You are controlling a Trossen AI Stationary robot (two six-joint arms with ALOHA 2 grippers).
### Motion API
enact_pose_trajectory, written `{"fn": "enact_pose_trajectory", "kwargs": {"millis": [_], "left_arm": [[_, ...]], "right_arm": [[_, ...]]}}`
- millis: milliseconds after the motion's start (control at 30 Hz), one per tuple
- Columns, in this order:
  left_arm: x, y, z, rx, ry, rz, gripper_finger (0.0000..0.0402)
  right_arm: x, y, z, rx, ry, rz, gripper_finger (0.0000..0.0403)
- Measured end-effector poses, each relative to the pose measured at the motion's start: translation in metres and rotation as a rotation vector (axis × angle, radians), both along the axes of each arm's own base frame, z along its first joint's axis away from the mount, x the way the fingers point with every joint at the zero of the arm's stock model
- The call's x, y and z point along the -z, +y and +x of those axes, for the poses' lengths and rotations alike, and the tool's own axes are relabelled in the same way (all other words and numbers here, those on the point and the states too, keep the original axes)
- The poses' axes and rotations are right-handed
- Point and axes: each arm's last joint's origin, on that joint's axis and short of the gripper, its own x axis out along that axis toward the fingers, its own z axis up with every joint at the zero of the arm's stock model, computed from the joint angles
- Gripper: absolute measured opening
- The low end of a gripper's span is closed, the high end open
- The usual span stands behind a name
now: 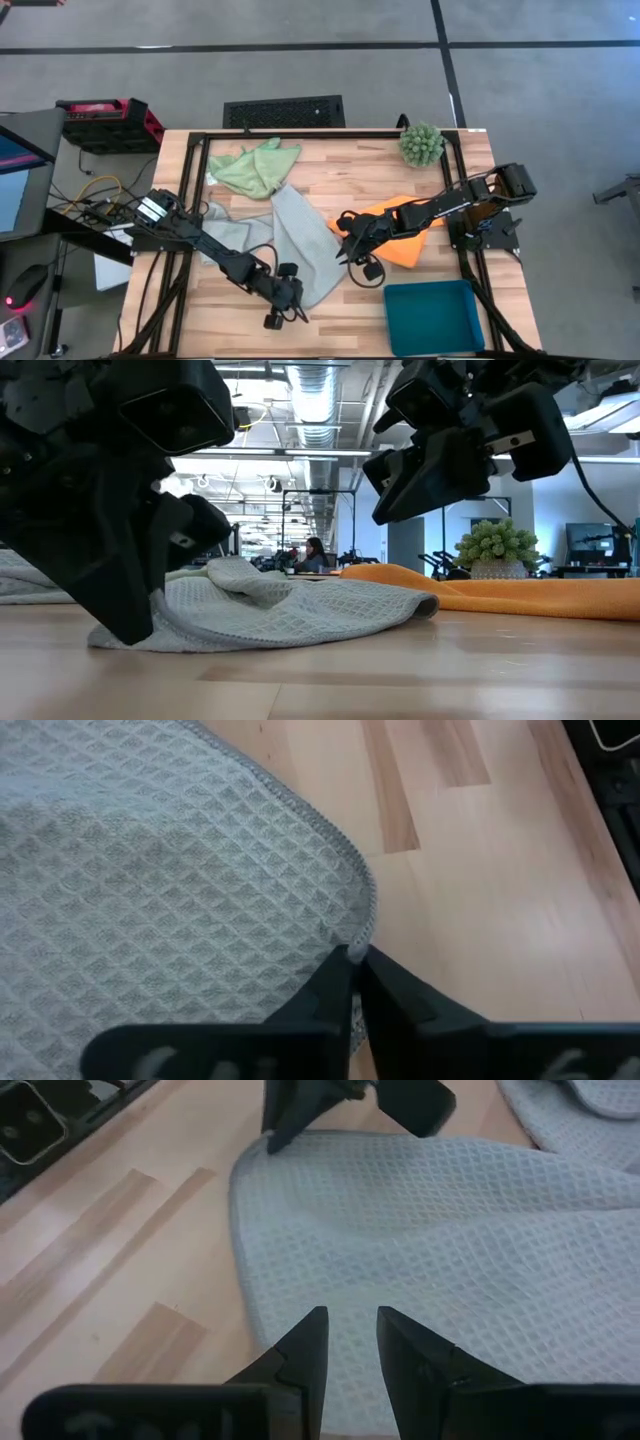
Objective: Fold microfiber towels
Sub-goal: Fold the bottom gray towel
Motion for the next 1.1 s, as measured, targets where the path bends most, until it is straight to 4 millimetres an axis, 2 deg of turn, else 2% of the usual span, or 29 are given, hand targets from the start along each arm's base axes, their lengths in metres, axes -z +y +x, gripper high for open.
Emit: {"fn": "enact_pose_trajectory", "kwargs": {"millis": [133,233,400,567,767,1100], "left_arm": [[-0.004,-0.001,0.001,0.013,0.007,0.011,0.0004],[-0.015,0.002,-0.001,0.007,0.034,0.036,0.0002],[-0.053,0.013,-0.006,-0.071,0.031,0.087,0.0001],[-0.093,0.035,-0.013,-0.243,0.005,0.137,0.0],[-0.127,0.056,-0.011,-0.372,-0.072,0.214,0.0],[-0.15,0.066,0.002,-0.35,-0.169,0.311,0.0]], "right_arm": [[0.0,0.0,0.0,0.002,0.001,-0.002,0.0113],[0.0,0.001,0.0,-0.002,0.0,-0.003,0.0113],[0.0,0.009,-0.002,0.025,-0.011,-0.058,0.0113],[0.0,0.021,-0.004,0.055,-0.05,-0.154,0.0113],[-0.008,0.038,-0.003,0.103,-0.157,-0.192,0.0113],[-0.014,0.044,-0.002,0.28,-0.24,-0.213,0.0113]]}}
